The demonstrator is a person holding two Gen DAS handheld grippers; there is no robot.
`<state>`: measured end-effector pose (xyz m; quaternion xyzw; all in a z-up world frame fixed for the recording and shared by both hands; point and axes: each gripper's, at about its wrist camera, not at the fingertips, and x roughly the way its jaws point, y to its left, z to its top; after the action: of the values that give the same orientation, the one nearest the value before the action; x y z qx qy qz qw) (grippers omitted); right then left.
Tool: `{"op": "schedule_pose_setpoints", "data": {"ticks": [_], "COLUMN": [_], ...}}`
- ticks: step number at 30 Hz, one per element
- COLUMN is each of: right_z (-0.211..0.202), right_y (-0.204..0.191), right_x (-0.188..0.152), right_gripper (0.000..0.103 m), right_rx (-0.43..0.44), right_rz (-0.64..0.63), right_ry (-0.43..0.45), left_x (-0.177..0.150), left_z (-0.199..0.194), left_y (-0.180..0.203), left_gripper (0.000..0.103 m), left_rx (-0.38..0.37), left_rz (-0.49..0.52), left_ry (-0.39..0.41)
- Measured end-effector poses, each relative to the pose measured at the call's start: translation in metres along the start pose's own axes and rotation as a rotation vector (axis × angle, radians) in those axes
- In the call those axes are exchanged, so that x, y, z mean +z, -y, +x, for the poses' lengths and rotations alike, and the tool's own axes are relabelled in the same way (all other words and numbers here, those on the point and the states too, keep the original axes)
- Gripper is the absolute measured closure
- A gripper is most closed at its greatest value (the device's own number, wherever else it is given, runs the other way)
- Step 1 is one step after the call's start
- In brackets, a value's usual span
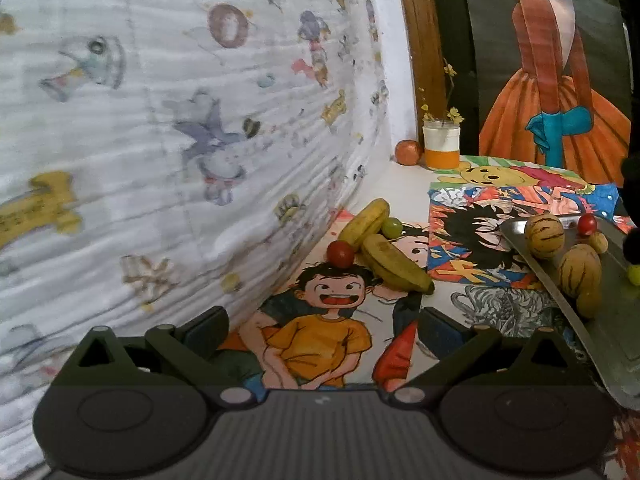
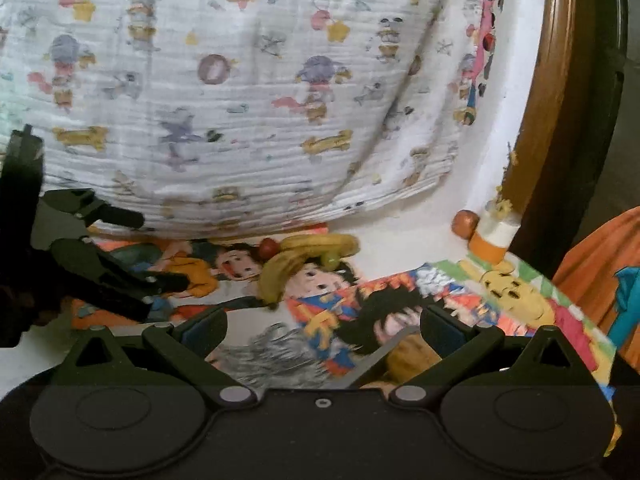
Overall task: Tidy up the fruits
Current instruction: 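Move the left tool toward the red tomato while the right tool approaches a green grape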
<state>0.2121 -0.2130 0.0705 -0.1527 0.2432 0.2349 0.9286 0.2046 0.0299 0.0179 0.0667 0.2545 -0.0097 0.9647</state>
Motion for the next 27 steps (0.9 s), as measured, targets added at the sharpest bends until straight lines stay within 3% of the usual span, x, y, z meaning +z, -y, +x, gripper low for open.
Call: {"op": "schedule_pose_setpoints", "data": {"ticks": [14,27], "right_z": [0.058,0.103], "right_y": [0.047,0.060], "right_x": [0.000,0.026], "right_gripper": [0.001,0.001], "right_rx": [-0.037,-0.019], "right_rz": [0.077,0.019], "right_ry": [-0.053,-0.085], "left_x": [0.013,0.024], "left_z": [0.044,0.067], "left_y": [0.002,0.008], "left_gripper": [0.000,0.000], "left_rx": [-0.064,-0.109], "left_rz": [-0.048,-0.073], "left_ry": [-0.038,-0.036]}}
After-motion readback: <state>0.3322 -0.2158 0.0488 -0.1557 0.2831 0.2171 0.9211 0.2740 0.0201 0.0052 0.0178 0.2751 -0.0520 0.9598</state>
